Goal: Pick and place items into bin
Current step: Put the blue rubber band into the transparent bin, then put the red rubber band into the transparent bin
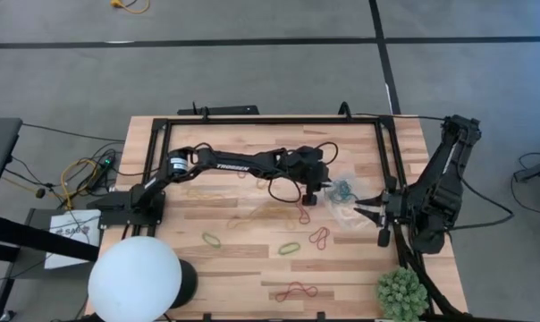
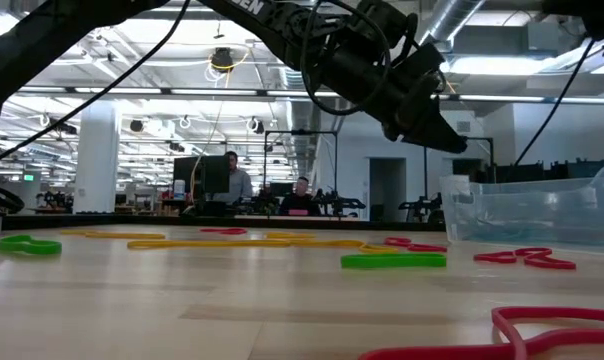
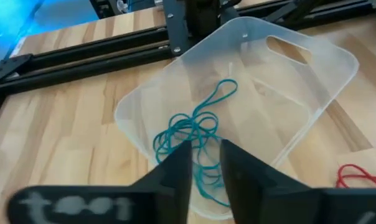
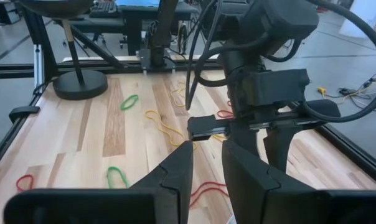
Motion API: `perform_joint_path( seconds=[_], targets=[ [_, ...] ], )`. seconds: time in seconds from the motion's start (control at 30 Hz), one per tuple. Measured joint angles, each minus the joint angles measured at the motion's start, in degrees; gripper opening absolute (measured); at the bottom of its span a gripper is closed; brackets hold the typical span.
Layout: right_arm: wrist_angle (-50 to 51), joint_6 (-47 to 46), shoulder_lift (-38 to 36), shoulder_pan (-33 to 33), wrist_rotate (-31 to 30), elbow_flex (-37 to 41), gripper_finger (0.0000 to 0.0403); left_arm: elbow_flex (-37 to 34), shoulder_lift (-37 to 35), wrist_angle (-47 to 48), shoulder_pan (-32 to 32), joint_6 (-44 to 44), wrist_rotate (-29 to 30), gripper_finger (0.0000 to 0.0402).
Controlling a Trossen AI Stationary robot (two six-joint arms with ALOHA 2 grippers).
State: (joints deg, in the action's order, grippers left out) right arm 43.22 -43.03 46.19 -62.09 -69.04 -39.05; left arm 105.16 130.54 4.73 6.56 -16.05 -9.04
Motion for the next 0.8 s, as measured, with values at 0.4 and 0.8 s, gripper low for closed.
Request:
perform_joint_path(
  seconds=[0.4,0.8],
  targets=[
    [-0.23,3.45,-0.02,9.52,12.81,-1.51,0.0092,-0.11,-7.29,7.33,-2.78,-2.84,1.36,0.0132],
    [-3.40,14.54,3.69,26.73,33.74,-9.57,0.0184,0.04,-33.49,39.23,-0.18,-1.01,11.86,0.0133]
  ],
)
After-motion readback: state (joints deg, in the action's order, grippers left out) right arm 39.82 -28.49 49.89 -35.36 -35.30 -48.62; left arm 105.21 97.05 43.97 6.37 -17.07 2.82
